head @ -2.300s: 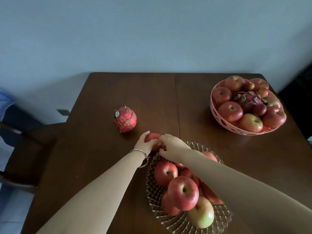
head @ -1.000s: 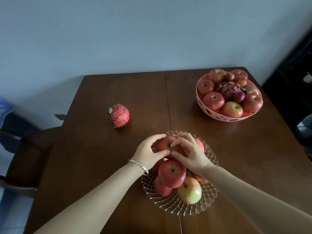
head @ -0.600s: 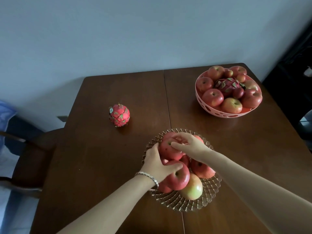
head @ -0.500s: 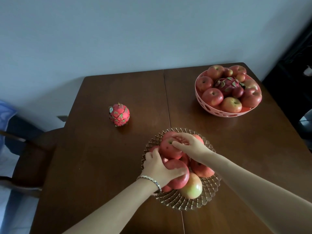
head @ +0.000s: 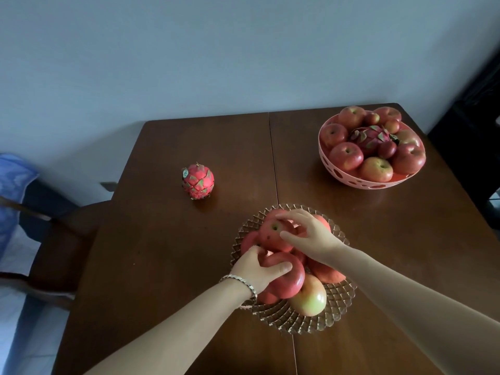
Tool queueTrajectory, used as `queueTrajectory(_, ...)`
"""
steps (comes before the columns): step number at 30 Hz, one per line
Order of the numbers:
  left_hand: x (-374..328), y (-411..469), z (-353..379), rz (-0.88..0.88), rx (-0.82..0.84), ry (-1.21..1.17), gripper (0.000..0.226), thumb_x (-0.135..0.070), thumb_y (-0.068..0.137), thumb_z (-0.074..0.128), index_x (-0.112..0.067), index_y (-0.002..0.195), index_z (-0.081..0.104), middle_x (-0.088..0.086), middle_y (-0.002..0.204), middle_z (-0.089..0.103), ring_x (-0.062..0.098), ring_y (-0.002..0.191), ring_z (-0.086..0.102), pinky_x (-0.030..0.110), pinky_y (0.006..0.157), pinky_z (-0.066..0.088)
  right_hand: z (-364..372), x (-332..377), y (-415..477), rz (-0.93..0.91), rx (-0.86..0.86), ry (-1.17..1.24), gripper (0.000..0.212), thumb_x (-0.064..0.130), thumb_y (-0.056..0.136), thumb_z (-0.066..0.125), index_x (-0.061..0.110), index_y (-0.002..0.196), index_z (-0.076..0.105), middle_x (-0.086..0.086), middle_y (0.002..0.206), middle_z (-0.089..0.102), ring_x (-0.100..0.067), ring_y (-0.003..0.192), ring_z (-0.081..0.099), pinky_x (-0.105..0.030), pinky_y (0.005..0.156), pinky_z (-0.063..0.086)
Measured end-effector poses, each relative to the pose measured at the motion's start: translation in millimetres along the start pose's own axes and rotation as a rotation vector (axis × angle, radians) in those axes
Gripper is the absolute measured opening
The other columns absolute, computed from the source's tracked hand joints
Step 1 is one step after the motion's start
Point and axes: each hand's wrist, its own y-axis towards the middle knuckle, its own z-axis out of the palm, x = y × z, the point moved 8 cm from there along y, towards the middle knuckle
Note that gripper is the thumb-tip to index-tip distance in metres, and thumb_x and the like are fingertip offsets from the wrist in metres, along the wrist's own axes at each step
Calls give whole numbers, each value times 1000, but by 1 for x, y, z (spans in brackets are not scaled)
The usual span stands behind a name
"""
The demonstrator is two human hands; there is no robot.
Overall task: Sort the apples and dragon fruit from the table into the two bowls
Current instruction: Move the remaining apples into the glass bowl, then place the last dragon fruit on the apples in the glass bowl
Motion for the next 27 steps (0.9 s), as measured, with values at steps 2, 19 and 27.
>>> queueTrajectory(2, 1, 2, -3, 5, -15, -103, 73, -44, 70, 76, -21, 130, 41, -1, 122, 54, 21, 110, 55, 42, 93, 52, 2, 5, 0, -56, 22, -24, 42, 14, 83, 65, 19, 124, 56, 10, 117, 47, -5, 107, 48, -9, 86, 41)
queueTrajectory(19, 1, 23, -41, -56, -88, -172, 54, -56, 80, 56, -21, 121, 47, 4, 110, 65, 22, 98, 64, 36, 80, 56, 0, 1, 20, 111, 81, 12, 36, 18, 86, 62, 20, 121, 58, 4, 120, 49, -10, 114, 46, -20, 96, 33)
queueTrajectory(27, -11, 82, -162, -122, -596, -95, 79, -38, 81, 65, -19, 143, 20, 16, 145, 24, 38, 126, 42, 44, 104, 38, -8, 57, 73, 19, 47, -76, 26, 23, 89, 56, 23, 115, 61, 5, 110, 56, -9, 101, 54, -20, 92, 41)
